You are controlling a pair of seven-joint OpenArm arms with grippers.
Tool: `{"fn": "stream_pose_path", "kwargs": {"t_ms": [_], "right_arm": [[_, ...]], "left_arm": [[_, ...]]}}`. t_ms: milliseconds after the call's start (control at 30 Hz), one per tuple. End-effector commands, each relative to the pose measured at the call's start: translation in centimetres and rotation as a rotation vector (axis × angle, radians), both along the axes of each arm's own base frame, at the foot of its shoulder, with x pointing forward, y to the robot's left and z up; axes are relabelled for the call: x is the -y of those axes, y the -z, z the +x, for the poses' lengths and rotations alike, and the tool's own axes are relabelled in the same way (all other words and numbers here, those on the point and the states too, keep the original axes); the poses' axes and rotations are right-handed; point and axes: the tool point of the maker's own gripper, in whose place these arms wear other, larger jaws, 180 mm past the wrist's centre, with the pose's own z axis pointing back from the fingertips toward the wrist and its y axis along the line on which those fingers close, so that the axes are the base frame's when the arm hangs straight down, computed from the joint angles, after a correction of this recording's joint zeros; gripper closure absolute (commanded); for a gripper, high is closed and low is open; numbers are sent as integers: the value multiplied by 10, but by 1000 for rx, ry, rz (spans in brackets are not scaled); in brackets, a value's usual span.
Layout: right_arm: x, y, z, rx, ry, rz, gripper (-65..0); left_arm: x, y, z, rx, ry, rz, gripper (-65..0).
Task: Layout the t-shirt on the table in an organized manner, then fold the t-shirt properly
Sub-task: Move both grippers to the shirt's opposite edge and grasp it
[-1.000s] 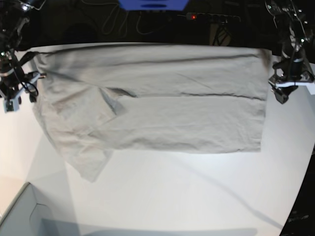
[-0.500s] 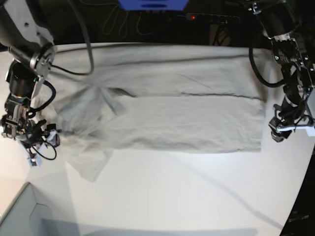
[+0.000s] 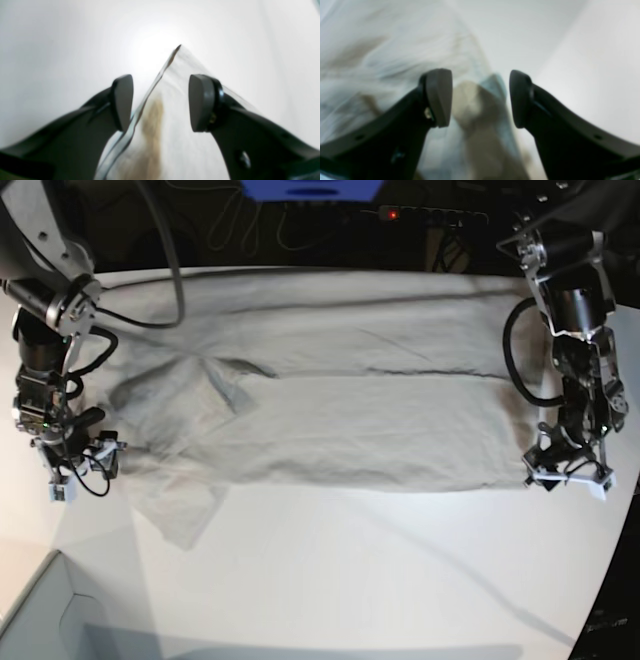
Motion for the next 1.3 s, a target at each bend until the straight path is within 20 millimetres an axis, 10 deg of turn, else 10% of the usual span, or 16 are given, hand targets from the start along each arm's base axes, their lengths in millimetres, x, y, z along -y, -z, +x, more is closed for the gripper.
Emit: {"fn": "stream_pose_path", "kwargs": {"t_ms": [0, 300, 600, 1267], "right_arm": [[14, -21, 16, 69, 33, -28, -365], [15, -18, 12, 70, 43, -35, -365], [-5, 22, -13, -32, 38, 38, -356], [-4, 25, -17, -44, 38, 37, 0]], "left_arm": [[-8, -26, 20, 66, -1, 33, -348], [-2, -30, 30, 69, 21, 45, -414], [13, 16, 32, 5, 113, 164, -414], [8, 21, 43, -28, 121, 187, -413]]}}
